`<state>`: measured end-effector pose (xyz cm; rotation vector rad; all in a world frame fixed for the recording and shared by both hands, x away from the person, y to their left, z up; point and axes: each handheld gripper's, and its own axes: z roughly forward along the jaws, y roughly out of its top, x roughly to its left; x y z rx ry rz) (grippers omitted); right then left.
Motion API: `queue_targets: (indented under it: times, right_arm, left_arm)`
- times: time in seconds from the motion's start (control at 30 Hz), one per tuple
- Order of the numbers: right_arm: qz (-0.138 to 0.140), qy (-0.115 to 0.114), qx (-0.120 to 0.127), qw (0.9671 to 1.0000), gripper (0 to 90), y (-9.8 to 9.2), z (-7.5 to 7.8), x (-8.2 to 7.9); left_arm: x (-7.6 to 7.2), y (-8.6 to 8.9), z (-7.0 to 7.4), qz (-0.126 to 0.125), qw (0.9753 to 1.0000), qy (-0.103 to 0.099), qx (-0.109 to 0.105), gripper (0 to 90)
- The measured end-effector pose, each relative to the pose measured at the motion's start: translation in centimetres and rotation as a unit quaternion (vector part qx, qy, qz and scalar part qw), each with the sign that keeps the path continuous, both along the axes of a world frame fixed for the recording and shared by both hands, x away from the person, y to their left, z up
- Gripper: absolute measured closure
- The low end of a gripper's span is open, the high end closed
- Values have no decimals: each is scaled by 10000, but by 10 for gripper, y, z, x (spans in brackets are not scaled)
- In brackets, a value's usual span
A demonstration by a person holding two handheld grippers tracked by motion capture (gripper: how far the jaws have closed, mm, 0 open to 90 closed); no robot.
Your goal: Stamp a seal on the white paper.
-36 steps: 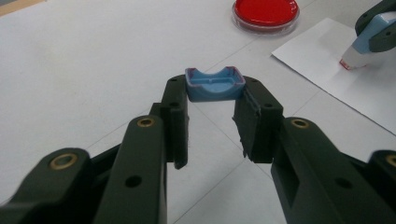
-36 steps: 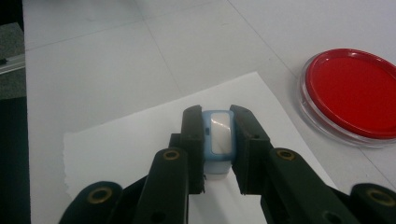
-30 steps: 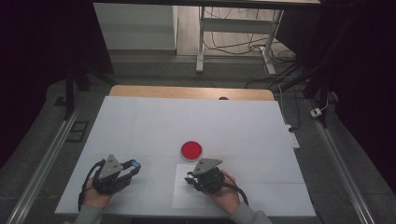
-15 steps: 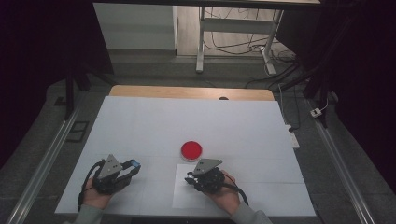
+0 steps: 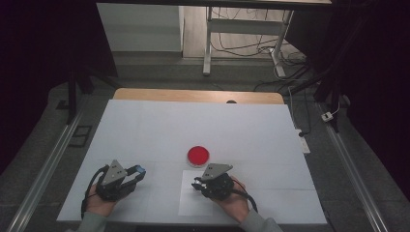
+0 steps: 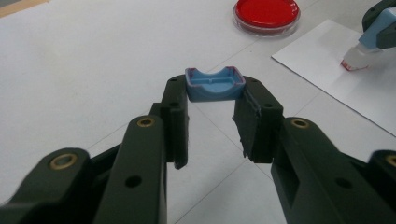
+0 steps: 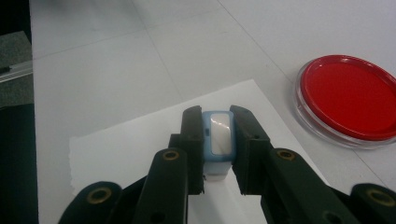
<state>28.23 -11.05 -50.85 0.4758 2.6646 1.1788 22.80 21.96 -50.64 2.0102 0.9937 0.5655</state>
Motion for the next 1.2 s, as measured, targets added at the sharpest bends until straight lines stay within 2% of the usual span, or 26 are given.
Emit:
queue_targets:
  times: [0.13,0.47,0.53,1.2]
  right_arm:
    - [13,130,91,9999,754,-1,0,1]
    - [-7,-47,323,9995,754,-6,12,-1]
    - [-31,-26,440,9990,754,-8,14,0]
    - [-197,-1,915,9956,754,-22,28,5]
  left_arm:
    - [0,1,0,-3,10000,-2,-8,660]
    - [0,1,0,-6,10000,-2,-9,660]
    - [0,0,0,-2,10000,-3,-5,660]
    - [0,0,0,-16,10000,5,13,660]
